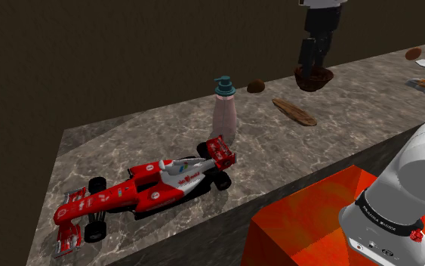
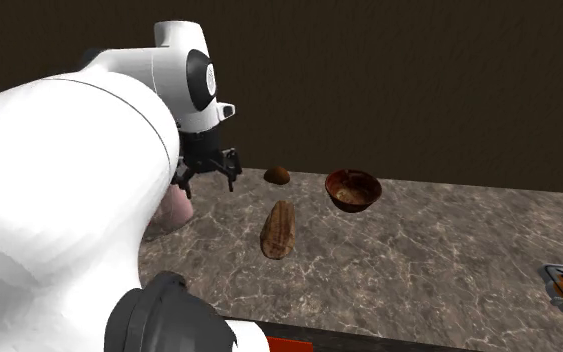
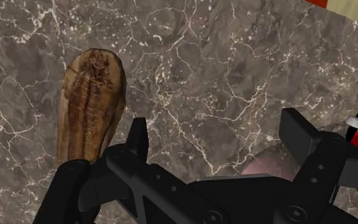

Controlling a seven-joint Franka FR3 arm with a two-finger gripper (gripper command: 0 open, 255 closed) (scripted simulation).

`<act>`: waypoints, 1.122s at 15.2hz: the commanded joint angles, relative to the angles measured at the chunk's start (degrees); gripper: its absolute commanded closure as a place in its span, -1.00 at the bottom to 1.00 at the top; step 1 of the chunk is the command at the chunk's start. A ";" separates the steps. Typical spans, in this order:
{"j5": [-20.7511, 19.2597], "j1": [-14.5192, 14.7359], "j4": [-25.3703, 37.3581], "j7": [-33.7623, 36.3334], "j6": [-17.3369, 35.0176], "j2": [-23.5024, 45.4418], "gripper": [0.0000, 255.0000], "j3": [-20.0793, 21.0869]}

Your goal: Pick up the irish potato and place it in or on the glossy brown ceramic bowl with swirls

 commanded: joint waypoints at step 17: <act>-9.36 1.05 15.30 -36.35 19.96 33.85 -1.00 -10.94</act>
